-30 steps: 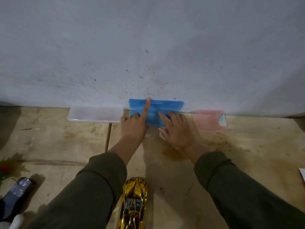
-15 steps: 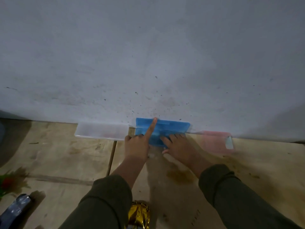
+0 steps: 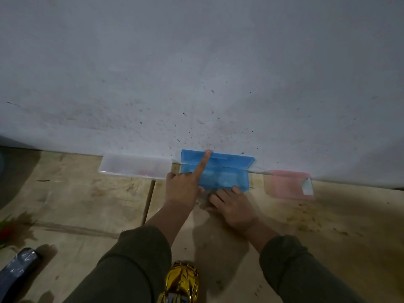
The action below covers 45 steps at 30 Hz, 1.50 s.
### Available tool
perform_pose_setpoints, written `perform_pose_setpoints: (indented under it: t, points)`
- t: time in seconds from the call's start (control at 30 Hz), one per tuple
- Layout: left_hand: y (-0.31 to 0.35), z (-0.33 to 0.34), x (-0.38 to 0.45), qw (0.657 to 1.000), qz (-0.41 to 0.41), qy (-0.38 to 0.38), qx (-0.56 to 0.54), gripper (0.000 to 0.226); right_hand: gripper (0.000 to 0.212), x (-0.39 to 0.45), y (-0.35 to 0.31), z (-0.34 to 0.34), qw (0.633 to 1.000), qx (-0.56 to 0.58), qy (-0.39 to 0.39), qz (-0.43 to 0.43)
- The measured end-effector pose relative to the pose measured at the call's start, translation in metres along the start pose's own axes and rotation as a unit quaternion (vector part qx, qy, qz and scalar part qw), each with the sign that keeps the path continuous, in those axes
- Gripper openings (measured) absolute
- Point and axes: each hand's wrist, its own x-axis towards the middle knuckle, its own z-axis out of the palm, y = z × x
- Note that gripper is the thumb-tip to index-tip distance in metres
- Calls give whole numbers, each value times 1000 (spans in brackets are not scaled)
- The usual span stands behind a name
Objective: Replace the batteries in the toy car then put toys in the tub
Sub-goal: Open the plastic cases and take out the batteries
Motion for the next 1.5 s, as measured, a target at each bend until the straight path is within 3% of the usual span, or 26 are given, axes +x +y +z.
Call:
perform_pose_setpoints:
  t: [0.23,0.37,0.5,0.67,1.07,1.23,1.33,1.4,1.5]
  points:
    - [-8,19,0,999,4,28,22,102,28,-2,1,3,998,-50,23,-8]
    - [-10,15,-7,996,13,64,54,94,45,-3,-3,-4,993,-61,54,82]
    - [-12,17,-17,986,30,154,59,92,63,-2,-6,-10,980,-29,-20,196]
    - [-13,25,-27,998,34,16,45,59,60,-4,-18,-11,960,-12,-96,263]
    - [-25,20,-36,999,35,7,-6,58,57,10,-21,-12,957,-32,-106,269]
    - [-97,5,-42,995,-48,87,-17,53,52,65,-60,-15,985,-45,-55,157]
    - [-146,-5,-44,993,-86,83,6,53,50,107,-97,-6,993,-46,-72,79]
    - [-172,-10,-41,993,-90,77,15,55,49,130,-120,3,992,-56,-81,78]
    - [-197,-14,-33,995,-90,38,7,66,66,153,-146,15,981,-85,-126,122]
